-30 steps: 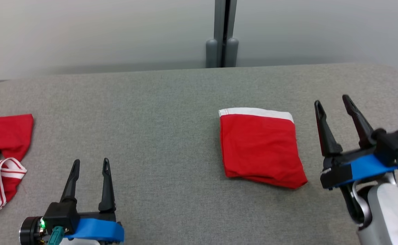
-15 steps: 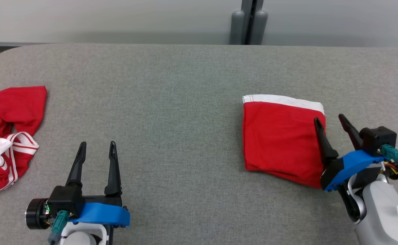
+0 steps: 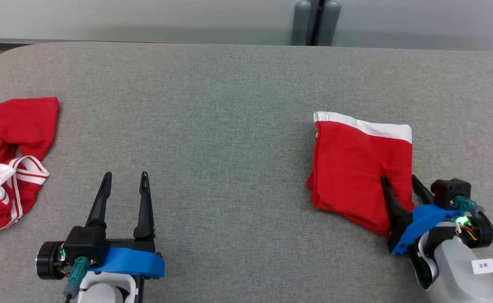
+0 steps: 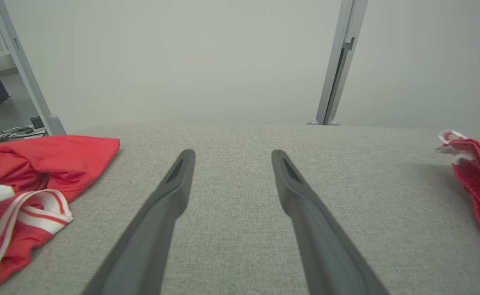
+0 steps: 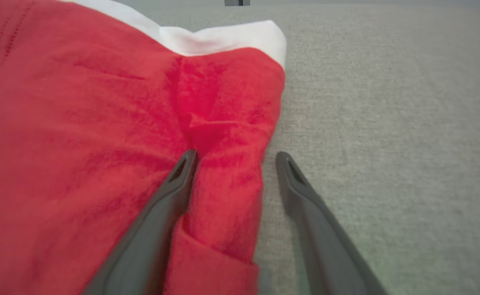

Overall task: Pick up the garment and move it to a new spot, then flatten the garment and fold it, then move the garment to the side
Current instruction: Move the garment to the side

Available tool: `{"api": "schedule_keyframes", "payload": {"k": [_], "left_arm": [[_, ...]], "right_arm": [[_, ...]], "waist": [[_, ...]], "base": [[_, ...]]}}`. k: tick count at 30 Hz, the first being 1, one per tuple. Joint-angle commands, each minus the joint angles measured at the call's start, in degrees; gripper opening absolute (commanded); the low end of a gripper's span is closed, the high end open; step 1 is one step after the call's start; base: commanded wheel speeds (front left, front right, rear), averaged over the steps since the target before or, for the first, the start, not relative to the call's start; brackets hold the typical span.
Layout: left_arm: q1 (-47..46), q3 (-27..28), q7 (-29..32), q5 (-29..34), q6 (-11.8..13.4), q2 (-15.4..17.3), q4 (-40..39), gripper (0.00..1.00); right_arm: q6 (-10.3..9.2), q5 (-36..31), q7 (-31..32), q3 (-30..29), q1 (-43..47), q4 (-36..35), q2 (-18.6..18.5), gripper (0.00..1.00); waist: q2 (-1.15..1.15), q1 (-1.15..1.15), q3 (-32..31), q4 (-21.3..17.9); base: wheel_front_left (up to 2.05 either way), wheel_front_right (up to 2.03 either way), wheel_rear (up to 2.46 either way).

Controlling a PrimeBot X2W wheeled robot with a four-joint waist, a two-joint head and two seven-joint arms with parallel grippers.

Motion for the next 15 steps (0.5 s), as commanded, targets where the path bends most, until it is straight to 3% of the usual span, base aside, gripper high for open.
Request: {"api": "schedule_keyframes", "payload": {"k": [1,3,4,5,6,15], "left_arm": [[-0.94,-0.04,-0.15,-0.09,-0.09,-0.08,0.09,1.0],[-1.07,-0.12,-0.16,-0.09,-0.15,-0.09,0.18,1.0],[-1.09,-0.14,-0.15,-0.12,-0.15,-0.09,0.28,1.0],[-1.04,-0.16,-0.16,-0.18,-0.15,-0.09,0.38,1.0],[-1.01,-0.18,-0.16,-0.27,-0.17,-0.09,0.45,1.0],[-0.43,-0.66,-0.15,-1.03,0.12,-0.09,0.38,1.0]], "right_arm": [[0.01,0.55,0.16,0.52,-0.25,1.67,0.47,1.0],[0.02,1.09,-0.15,1.34,-0.8,3.43,1.07,1.0],[0.02,1.42,-0.3,1.76,-1.13,4.27,1.28,0.65],[0.02,1.68,-0.53,2.25,-1.43,4.95,1.34,0.2],[0.02,1.99,-0.9,2.68,-1.69,5.43,1.26,0.0],[-0.04,3.56,-3.51,5.28,-5.06,6.32,-1.89,0.0]], "waist": [[0.0,0.0,0.02,-0.02],[0.0,0.0,-0.01,-0.07],[0.0,0.0,-0.07,-0.1],[0.0,0.0,-0.18,-0.16],[0.0,0.0,-0.29,-0.22],[0.0,0.0,-1.03,-0.82]], "base": [[0.0,0.0,0.0],[0.0,0.0,0.0],[0.0,0.0,0.0],[0.0,0.0,0.0],[0.0,0.0,0.0],[0.0,0.0,0.0]]}}
